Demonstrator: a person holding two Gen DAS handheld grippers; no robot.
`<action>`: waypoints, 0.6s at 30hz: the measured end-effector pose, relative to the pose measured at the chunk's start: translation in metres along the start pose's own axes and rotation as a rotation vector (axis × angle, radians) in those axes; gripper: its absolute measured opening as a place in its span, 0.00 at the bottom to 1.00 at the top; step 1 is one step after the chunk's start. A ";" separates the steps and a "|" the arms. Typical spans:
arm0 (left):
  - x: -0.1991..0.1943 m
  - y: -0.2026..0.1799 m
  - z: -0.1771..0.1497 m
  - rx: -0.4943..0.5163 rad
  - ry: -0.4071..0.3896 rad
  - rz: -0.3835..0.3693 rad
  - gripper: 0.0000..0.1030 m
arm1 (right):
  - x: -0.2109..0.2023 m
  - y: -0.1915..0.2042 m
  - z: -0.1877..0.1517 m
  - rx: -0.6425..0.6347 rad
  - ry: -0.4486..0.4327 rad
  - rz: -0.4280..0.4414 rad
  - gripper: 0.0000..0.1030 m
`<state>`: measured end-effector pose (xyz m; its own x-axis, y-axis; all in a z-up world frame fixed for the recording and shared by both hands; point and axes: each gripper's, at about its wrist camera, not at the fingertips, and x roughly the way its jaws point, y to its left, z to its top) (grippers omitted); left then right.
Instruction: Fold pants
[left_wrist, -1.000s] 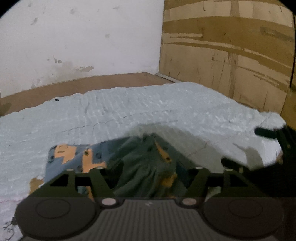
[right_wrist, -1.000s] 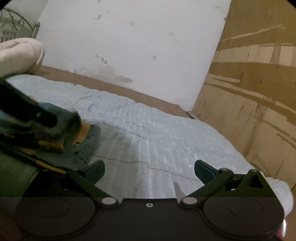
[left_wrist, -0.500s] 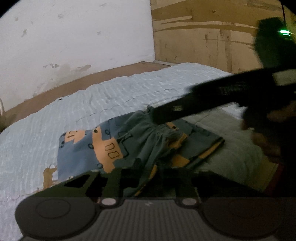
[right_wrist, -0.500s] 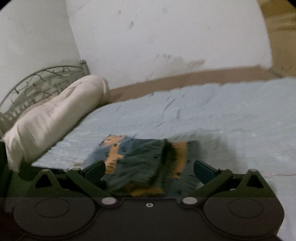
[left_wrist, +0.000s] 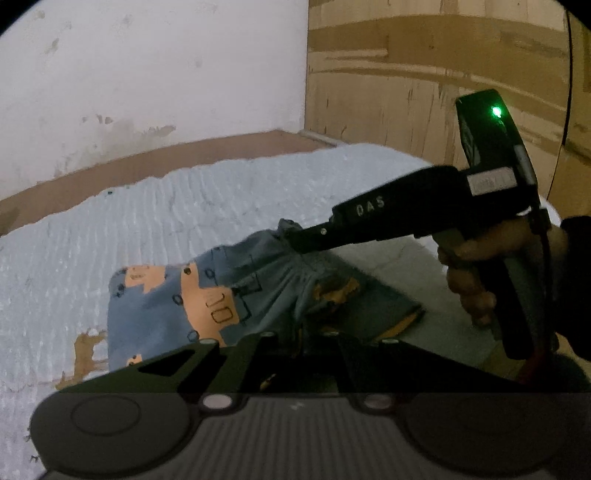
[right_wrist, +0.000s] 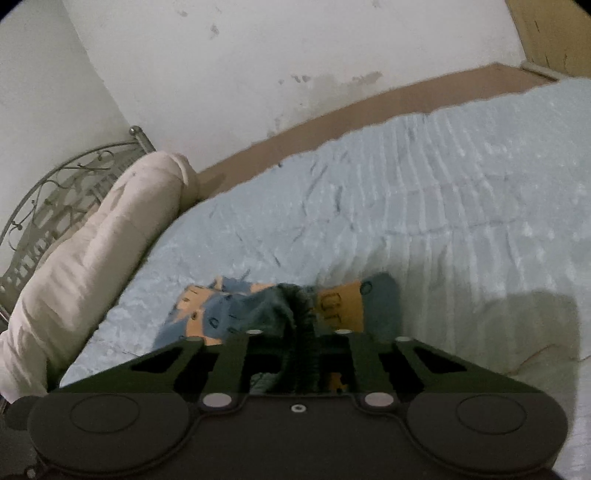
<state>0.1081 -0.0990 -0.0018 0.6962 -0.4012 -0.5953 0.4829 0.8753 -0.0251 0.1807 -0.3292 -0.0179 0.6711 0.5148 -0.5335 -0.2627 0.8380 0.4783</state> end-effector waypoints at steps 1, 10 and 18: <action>-0.001 -0.001 0.002 0.000 -0.004 -0.007 0.02 | -0.005 0.003 0.002 -0.016 -0.009 -0.007 0.10; 0.016 -0.011 -0.009 0.002 0.058 -0.053 0.05 | -0.020 0.004 -0.005 -0.065 0.028 -0.113 0.12; -0.007 0.027 -0.002 -0.188 0.005 -0.007 0.63 | -0.029 0.014 -0.024 -0.109 -0.005 -0.195 0.47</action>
<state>0.1155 -0.0723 0.0002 0.6906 -0.4062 -0.5984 0.3793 0.9079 -0.1785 0.1405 -0.3284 -0.0126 0.7198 0.3407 -0.6048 -0.2009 0.9362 0.2883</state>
